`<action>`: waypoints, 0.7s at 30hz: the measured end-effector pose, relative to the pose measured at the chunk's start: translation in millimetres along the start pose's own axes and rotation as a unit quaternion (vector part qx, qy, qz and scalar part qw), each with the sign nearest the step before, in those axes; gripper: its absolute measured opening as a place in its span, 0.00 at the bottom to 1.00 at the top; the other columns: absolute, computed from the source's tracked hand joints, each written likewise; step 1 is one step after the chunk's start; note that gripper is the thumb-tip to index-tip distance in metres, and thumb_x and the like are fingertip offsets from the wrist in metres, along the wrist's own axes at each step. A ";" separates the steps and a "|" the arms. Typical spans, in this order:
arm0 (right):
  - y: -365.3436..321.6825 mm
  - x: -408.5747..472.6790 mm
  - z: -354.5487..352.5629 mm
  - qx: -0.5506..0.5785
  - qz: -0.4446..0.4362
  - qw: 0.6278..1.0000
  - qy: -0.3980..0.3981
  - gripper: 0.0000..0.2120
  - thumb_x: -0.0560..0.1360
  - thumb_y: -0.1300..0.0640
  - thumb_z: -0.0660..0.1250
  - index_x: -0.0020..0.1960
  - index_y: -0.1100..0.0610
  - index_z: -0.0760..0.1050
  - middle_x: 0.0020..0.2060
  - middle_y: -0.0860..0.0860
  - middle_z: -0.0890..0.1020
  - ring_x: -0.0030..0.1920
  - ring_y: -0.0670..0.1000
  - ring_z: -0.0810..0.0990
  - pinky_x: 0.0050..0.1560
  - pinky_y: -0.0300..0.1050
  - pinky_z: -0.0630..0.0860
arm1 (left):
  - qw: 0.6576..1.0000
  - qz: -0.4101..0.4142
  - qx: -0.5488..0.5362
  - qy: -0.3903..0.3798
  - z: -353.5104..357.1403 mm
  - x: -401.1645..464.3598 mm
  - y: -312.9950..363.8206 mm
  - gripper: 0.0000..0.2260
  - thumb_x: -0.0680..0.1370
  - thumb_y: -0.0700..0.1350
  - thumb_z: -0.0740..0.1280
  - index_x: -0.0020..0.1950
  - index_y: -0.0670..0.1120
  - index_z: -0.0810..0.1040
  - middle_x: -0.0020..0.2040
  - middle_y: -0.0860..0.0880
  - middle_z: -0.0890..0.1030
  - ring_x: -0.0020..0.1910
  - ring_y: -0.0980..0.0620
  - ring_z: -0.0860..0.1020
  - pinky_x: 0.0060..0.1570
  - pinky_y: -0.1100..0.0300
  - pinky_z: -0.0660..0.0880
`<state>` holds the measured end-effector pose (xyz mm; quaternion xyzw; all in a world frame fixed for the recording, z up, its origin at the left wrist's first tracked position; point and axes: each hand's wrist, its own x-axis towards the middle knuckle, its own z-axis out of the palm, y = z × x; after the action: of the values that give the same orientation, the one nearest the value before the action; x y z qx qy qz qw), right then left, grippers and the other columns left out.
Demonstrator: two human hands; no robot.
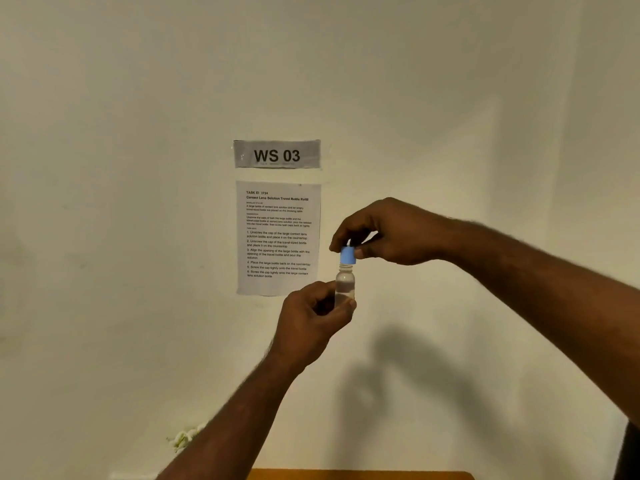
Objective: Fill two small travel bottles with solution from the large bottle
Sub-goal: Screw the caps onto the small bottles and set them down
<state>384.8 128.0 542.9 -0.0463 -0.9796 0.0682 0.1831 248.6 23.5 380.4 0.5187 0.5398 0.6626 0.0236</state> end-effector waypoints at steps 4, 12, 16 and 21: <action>-10.5 2.9 1.9 -0.019 -0.002 1.000 -0.007 0.15 0.76 0.62 0.73 0.58 0.46 0.83 0.48 0.35 0.83 0.50 0.39 0.82 0.52 0.31 0.77 | 1.000 0.006 0.002 0.002 -3.2 -1.5 6.2 0.05 0.73 0.50 0.73 0.45 0.49 0.85 0.39 0.40 0.82 0.36 0.51 0.76 0.41 0.56 0.75; -23.8 4.2 -1.0 -0.039 0.053 0.998 -0.004 0.08 0.74 0.42 0.72 0.43 0.46 0.83 0.34 0.40 0.82 0.38 0.44 0.82 0.38 0.35 0.72 | 1.000 0.019 0.007 -0.001 -7.5 -8.6 14.6 0.03 0.76 0.45 0.75 0.46 0.47 0.85 0.38 0.42 0.83 0.37 0.54 0.78 0.42 0.63 0.75; -25.5 -1.7 -14.3 0.025 0.054 0.998 0.027 0.08 0.78 0.49 0.69 0.57 0.46 0.82 0.46 0.41 0.85 0.44 0.45 0.86 0.46 0.41 0.80 | 1.000 0.015 -0.014 0.005 -10.1 -10.5 17.1 0.05 0.75 0.49 0.74 0.48 0.49 0.86 0.40 0.43 0.84 0.38 0.50 0.79 0.43 0.58 0.77; -32.5 -9.8 -16.2 0.027 0.023 0.999 -0.010 0.15 0.76 0.62 0.73 0.57 0.45 0.84 0.46 0.32 0.84 0.48 0.40 0.84 0.49 0.35 0.79 | 1.000 0.014 -0.004 0.008 -11.8 -9.8 21.4 0.04 0.76 0.46 0.75 0.49 0.49 0.86 0.41 0.44 0.85 0.43 0.43 0.82 0.47 0.53 0.80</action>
<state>397.7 96.8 559.3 -0.0627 -0.9780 0.0989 0.1728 256.0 0.7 391.2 0.5209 0.5296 0.6694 0.0117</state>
